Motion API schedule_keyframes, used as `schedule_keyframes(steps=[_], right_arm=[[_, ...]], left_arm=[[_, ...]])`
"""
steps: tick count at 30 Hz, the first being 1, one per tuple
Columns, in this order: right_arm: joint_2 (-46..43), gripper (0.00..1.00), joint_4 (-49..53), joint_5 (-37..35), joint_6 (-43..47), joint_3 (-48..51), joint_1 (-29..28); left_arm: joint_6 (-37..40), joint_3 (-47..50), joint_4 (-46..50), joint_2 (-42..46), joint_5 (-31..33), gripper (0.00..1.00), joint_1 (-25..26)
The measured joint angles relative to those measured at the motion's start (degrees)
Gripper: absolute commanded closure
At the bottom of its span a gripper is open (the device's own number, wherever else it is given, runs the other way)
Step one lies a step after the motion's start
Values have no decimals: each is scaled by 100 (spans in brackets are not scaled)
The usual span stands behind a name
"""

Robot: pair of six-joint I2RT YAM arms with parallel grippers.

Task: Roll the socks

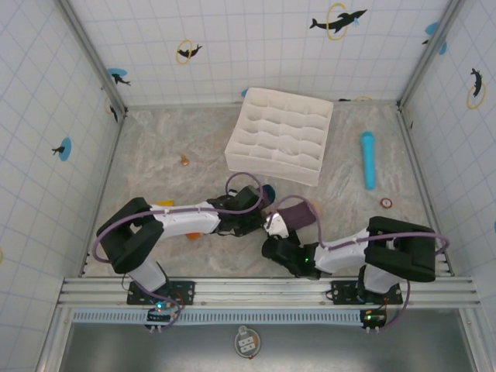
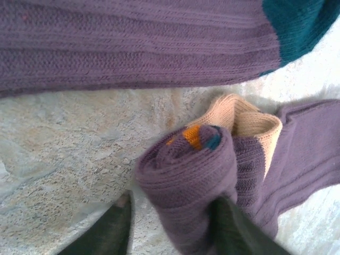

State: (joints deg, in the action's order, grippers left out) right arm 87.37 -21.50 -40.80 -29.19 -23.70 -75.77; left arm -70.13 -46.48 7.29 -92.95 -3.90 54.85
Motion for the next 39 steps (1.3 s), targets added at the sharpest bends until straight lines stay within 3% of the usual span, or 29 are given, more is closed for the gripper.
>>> schedule_keyframes(steps=[5, 9, 21, 29, 39], right_arm=[[-442, 100, -271, 505, -562, 468, 358], [-632, 100, -741, 1029, -992, 807, 632], [-1309, 100, -2472, 2588, -2629, 2144, 1556], [-1366, 100, -2673, 3235, -3877, 2227, 2011], [-1628, 100, -2323, 3718, -5099, 2234, 2378]], left_arm=[[-37, 28, -33, 83, -20, 15, -7], [-61, 275, -245, 308, 4, 10, -7], [-59, 391, -540, 745, 304, 11, -15], [-39, 424, -570, 710, 304, 14, -15], [125, 422, -706, 435, 262, 29, 42]])
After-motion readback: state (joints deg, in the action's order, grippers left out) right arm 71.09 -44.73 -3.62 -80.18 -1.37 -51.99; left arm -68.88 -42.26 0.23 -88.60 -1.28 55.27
